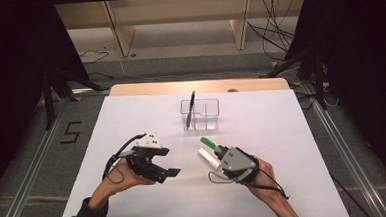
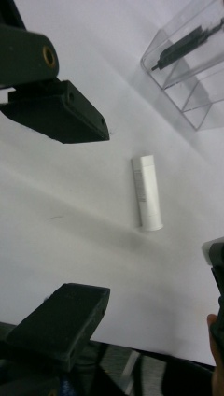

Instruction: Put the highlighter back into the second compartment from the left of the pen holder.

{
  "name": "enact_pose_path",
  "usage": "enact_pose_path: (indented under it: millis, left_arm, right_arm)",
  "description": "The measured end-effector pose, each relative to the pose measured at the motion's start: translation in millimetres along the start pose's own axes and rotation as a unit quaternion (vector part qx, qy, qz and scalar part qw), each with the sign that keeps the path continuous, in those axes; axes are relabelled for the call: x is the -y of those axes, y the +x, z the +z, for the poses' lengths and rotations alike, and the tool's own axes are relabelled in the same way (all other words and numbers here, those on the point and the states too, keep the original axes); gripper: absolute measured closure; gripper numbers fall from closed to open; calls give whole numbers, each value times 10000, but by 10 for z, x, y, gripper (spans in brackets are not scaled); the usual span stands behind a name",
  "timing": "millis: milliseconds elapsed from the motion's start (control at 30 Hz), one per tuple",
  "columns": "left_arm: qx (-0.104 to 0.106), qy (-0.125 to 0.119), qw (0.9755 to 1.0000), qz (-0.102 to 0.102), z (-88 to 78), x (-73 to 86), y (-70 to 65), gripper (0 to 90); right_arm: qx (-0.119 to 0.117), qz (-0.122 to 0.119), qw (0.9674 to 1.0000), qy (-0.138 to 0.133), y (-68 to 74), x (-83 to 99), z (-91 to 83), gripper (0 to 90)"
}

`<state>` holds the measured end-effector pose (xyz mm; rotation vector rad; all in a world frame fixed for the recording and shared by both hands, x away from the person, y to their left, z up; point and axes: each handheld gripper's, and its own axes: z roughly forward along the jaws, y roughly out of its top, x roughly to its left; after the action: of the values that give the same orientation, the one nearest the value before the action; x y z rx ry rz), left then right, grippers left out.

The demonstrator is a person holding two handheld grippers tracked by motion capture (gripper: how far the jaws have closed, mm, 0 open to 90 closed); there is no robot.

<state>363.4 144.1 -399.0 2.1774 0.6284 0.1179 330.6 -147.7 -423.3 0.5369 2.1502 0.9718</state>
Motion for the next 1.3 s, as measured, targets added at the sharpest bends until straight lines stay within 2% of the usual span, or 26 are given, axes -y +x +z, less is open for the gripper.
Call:
enact_pose_path:
  millis: [67,133,233,300,367,433,500,633,667,733,800,867,967,1033,1133,1200,1300]
  left_arm:
    - [-80,-310,9993,-189,-7,58,29,197]
    - [-222,-569,9977,-294,-22,112,49,197]
    - [-373,-926,9940,-445,-49,189,63,197]
    - [-443,-1088,9918,-495,-71,243,83,192]
    - [-467,-1260,9886,-681,-90,310,111,192]
    - [-583,-1384,9852,-829,-105,380,131,193]
    - [-619,-1349,9846,-922,-107,441,158,193]
    - [-801,-1119,9860,-942,-66,559,169,184]
    - [-847,-1052,9862,-957,-55,596,165,181]
    - [-932,-981,9860,-976,-40,646,156,179]
    - [-1038,-909,9858,-955,-33,686,146,178]
    - [-1075,-917,9852,-973,-51,704,153,177]
    - [-1127,-1059,9821,-1078,-89,713,157,177]
    - [-1172,-1117,9803,-1128,-102,723,155,177]
    - [-1082,-1182,9787,-1280,-106,758,155,176]
    - [-1120,-1138,9791,-1262,-103,779,147,174]
    - [-1145,-1108,9787,-1294,-107,802,138,171]
  right_arm:
    - [-297,615,9975,-156,-132,-9,9,774]
    - [-480,1117,9922,-284,-266,-4,27,774]
    - [-677,1892,9785,-463,-448,22,74,774]
    - [-735,2210,9712,-496,-547,40,118,774]
    - [-799,2447,9650,-498,-619,53,163,774]
    - [-877,2649,9588,-527,-671,56,205,773]
    - [-914,2788,9545,-540,-710,46,242,773]
    - [-928,2912,9505,-565,-772,-8,319,773]
    - [-915,2918,9504,-569,-788,-24,338,773]
    - [-877,2940,9502,-548,-820,-55,380,773]
    - [-887,3010,9479,-554,-864,-81,434,773]
    - [-884,3053,9466,-539,-895,-100,478,773]
    - [-848,3099,9455,-521,-941,-133,543,773]
    - [-853,3160,9434,-532,-968,-153,579,773]
    - [-823,3212,9420,-522,-998,-185,624,773]
    - [-795,3193,9429,-514,-1017,-205,653,773]
    - [-765,3217,9425,-482,-1039,-228,694,773]
